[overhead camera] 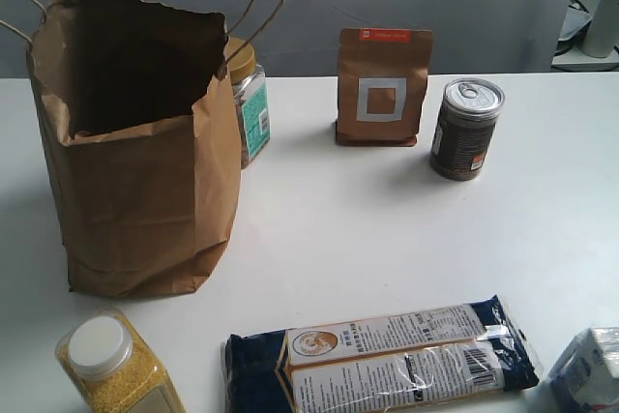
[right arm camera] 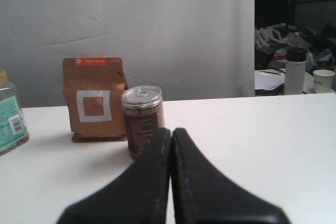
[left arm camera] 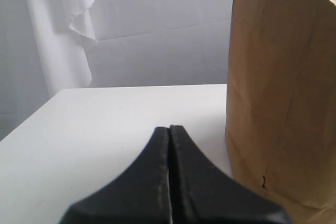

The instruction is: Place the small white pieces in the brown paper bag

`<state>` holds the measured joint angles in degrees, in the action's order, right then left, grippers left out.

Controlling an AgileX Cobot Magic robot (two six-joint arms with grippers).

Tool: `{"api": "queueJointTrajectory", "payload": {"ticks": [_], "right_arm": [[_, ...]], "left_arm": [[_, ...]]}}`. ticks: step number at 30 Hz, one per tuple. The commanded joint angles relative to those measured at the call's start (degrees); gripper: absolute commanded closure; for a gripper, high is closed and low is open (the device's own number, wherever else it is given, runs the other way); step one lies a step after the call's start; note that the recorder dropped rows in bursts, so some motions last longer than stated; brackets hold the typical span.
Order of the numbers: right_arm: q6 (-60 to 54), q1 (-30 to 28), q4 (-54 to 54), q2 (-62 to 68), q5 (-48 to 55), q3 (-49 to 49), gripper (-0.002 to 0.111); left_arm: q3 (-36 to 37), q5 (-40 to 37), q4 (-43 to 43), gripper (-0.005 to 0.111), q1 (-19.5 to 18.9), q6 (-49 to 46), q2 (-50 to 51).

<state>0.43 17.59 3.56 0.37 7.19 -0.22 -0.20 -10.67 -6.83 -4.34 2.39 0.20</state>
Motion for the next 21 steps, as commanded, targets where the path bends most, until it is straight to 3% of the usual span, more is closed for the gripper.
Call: {"api": "queueJointTrajectory", "payload": {"ticks": [1, 11, 21], "right_arm": [[-0.07, -0.46, -0.76, -0.37, 0.16, 0.22, 0.108], [-0.07, -3.81, -0.76, -0.37, 0.16, 0.22, 0.108], [-0.07, -3.46, -0.76, -0.37, 0.16, 0.22, 0.108]], "left_arm": [[0.2, 0.27, -0.21, 0.107, 0.45, 0.22, -0.2], [0.2, 0.17, -0.21, 0.107, 0.45, 0.22, -0.2], [0.2, 0.17, -0.21, 0.107, 0.45, 0.22, -0.2]]}}
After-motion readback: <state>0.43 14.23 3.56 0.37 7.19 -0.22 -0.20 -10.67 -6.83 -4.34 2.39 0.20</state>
